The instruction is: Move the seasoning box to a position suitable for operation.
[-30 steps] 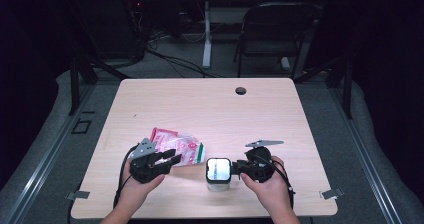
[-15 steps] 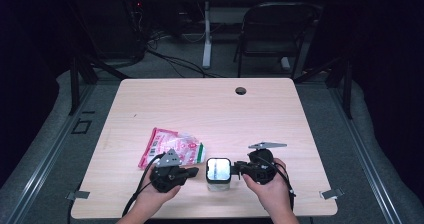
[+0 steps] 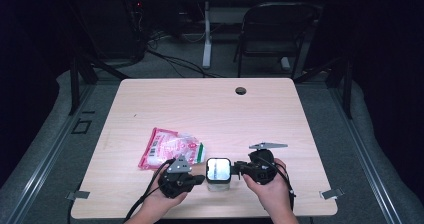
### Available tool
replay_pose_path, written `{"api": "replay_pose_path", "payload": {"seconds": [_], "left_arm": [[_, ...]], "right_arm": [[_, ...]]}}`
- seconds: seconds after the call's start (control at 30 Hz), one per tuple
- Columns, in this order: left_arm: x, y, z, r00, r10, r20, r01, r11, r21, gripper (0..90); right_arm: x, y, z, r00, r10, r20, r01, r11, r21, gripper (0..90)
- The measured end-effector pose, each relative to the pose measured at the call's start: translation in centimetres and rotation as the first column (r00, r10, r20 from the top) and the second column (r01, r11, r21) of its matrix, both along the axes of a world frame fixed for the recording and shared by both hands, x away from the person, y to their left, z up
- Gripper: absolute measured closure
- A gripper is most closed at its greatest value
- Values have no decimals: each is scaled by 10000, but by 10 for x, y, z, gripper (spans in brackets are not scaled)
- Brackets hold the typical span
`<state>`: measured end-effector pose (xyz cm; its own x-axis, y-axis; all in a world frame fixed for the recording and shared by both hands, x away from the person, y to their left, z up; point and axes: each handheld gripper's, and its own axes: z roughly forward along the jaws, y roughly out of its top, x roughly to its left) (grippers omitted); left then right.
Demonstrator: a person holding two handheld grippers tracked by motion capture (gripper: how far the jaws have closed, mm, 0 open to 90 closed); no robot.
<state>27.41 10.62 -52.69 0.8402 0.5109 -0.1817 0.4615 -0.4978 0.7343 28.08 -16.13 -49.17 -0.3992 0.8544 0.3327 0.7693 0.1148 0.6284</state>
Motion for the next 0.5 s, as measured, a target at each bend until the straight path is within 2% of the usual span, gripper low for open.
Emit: {"api": "replay_pose_path", "payload": {"seconds": [0.23,0.5], "left_arm": [[0,-2,-2,10000,-26,-39,26,9999,98,900],[-1,0,0,10000,35,-28,-35,10000,-20,900]], "right_arm": [[0,0,0,10000,-29,22,29,10000,23,827],[0,0,-1,10000,-51,61,51,10000,69,828]]}}
